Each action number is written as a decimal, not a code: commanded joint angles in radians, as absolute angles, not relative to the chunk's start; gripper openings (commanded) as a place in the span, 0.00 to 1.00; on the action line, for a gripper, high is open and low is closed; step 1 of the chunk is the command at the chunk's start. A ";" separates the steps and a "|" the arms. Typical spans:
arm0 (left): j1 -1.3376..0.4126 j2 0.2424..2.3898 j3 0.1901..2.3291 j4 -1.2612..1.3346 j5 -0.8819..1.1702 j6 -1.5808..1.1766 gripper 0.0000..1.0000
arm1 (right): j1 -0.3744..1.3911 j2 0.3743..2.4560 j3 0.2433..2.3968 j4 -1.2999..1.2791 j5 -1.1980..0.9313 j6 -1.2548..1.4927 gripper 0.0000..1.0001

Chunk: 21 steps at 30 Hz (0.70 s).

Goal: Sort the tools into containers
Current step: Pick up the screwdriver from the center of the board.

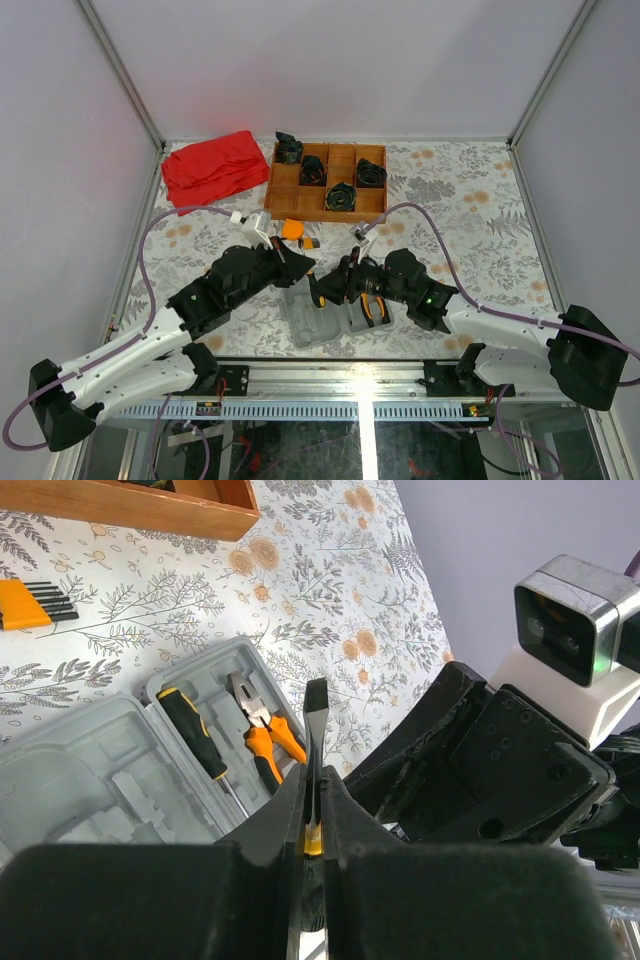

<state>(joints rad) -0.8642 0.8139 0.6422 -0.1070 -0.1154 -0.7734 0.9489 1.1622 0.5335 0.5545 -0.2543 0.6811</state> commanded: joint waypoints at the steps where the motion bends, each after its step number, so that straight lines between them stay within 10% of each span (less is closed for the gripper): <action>1: -0.864 0.803 0.641 -0.058 -0.137 -0.791 0.00 | 0.952 1.174 0.566 0.589 -0.281 0.680 0.46; 11: -0.865 0.806 0.644 -0.058 -0.137 -0.798 0.00 | 0.953 1.206 0.584 0.580 -0.290 0.676 0.59; 21: -0.865 0.797 0.641 -0.072 -0.147 -0.796 0.01 | 0.953 1.176 0.570 0.569 -0.252 0.680 0.21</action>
<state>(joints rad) -0.8639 0.8143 0.6422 -0.1146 -0.1310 -0.7853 0.9512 1.2057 0.5491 0.5602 -0.2897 0.6895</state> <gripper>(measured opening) 0.022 0.361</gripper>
